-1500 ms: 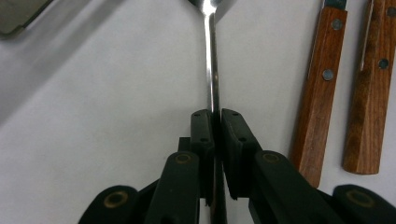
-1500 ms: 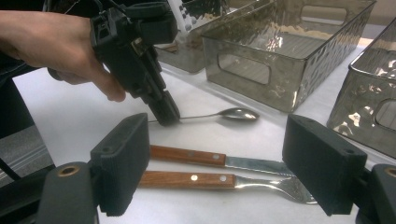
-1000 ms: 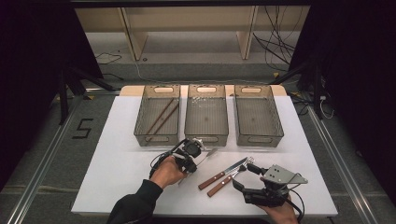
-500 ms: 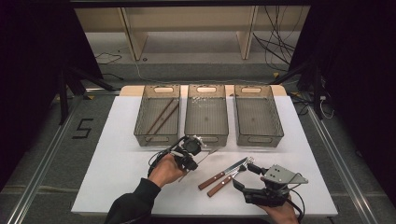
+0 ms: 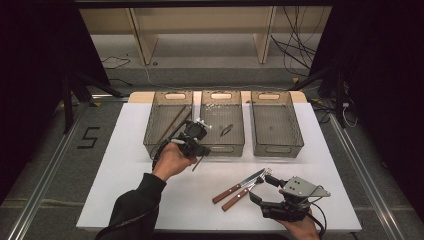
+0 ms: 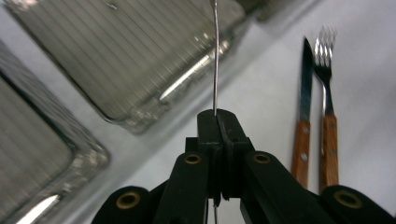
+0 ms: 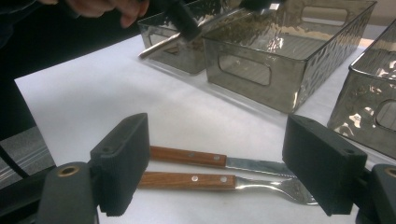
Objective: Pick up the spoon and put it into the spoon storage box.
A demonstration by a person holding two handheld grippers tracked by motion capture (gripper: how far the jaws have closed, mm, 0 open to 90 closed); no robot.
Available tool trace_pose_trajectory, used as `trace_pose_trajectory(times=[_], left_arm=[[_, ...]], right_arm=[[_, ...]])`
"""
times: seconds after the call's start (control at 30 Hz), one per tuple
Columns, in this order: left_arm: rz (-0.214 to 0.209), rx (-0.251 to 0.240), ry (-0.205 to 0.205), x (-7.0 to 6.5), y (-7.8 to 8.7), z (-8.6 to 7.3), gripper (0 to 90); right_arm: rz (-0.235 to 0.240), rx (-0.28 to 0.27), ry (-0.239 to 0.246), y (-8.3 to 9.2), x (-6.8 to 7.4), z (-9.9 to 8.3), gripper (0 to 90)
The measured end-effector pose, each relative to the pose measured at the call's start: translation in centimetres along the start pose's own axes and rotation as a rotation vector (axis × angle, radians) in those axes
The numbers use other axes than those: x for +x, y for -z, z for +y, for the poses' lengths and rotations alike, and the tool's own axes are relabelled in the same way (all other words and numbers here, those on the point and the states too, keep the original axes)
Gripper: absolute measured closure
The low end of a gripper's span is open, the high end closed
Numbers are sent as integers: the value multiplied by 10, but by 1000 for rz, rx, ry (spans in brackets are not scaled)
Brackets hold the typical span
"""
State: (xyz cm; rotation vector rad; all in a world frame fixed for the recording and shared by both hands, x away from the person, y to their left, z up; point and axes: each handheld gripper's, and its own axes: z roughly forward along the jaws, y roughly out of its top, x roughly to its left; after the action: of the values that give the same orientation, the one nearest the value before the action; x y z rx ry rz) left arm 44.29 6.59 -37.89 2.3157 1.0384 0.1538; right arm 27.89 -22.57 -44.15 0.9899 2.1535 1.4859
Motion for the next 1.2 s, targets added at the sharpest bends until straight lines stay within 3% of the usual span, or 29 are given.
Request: trace_pose_trajectory(times=[0.2,0.47,0.93,1.2], left_arm=[[13,-44,70,22,1,20,890],[26,-66,120,40,-6,42,889],[52,-80,173,53,-29,67,888],[65,-69,194,58,-43,68,886]], right_arm=[[1,0,-2,0,0,0,239],[5,-4,-3,0,-1,0,239],[8,-3,-4,0,-1,-1,239],[9,-4,-4,0,-2,-1,239]])
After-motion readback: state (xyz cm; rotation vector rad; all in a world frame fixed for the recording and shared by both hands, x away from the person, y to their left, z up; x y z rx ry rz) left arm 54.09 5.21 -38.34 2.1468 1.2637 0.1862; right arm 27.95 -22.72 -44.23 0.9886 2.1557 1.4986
